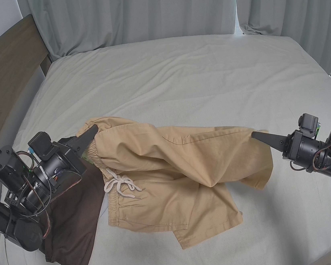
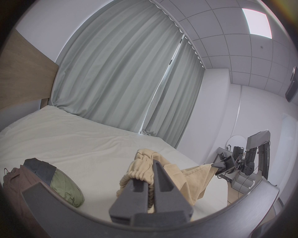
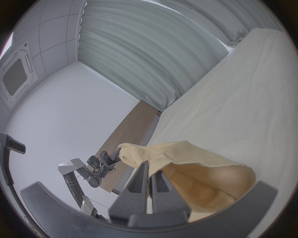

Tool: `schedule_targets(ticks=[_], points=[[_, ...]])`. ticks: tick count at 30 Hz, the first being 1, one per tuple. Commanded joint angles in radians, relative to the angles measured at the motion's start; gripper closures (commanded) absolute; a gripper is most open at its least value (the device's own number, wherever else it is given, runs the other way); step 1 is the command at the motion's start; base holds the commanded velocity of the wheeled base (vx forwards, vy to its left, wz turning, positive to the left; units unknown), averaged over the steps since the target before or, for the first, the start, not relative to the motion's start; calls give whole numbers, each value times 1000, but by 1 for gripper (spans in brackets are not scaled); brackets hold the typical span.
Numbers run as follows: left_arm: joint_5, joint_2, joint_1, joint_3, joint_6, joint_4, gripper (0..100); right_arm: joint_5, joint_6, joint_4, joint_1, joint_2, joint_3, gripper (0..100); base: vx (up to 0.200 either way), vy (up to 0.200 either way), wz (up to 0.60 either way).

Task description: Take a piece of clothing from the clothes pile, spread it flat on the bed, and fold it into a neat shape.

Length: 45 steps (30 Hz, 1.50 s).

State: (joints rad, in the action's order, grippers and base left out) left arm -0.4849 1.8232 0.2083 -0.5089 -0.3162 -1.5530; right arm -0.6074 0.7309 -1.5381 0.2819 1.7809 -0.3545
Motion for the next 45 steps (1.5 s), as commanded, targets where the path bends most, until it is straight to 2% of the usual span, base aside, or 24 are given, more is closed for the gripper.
schedule_targets(ticks=[1,15,21,29,45], points=[[0,-10,0,0,0,-1,100,0,5,0,2,-38,-1,100,0,0,0],[-4,-45,-3,9,2,-1,100,2,4,0,2,-97,-8,100,0,0,0],[-29,-44,-12,12,3,-1,100,3,4,0,-6,-133,-26,100,0,0,0],[-77,-45,-58,13,5,-1,100,5,2,0,-47,-132,-47,100,0,0,0],[-106,-41,-109,10,3,1,100,-2,4,0,-110,-123,-60,100,0,0,0]])
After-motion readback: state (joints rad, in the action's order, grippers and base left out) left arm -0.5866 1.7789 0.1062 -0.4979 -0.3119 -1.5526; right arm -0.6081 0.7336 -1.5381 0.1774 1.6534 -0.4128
